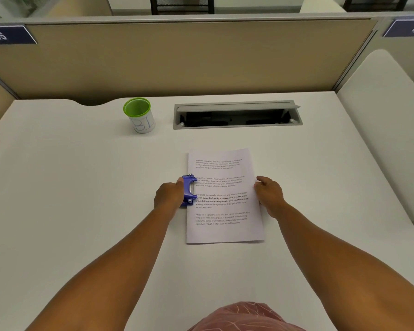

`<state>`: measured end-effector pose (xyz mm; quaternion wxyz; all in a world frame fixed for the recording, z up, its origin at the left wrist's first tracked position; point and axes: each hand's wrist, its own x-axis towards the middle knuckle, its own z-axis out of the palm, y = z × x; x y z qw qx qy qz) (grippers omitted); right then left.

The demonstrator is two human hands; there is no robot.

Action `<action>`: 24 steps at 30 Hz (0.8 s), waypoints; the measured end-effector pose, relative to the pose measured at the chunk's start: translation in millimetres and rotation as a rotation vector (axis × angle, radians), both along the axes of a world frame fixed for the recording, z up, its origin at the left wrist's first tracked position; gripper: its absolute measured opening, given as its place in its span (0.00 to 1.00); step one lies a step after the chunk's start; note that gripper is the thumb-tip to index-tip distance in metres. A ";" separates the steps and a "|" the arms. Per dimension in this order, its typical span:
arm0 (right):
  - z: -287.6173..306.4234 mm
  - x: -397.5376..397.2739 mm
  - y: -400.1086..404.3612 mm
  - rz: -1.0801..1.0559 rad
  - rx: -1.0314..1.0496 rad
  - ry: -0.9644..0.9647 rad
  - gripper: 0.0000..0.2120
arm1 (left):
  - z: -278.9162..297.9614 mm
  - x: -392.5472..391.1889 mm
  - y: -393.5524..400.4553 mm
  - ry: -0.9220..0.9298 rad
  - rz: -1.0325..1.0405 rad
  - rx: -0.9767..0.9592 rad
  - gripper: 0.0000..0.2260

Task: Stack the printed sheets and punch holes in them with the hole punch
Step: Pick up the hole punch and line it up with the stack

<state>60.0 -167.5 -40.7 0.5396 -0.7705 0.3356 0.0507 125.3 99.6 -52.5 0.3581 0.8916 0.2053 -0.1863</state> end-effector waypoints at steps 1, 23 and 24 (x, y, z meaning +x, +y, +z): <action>-0.2 0.2 -0.3 0.000 -0.008 0.003 0.18 | 0.0 -0.5 -0.3 0.005 0.001 0.002 0.21; -0.7 -3.0 6.7 -0.011 -0.200 0.069 0.13 | 5.1 -9.7 3.9 -0.045 0.019 -0.086 0.17; -0.3 -3.4 7.2 -0.004 -0.225 0.080 0.11 | 5.5 -9.9 4.8 -0.051 0.021 -0.097 0.16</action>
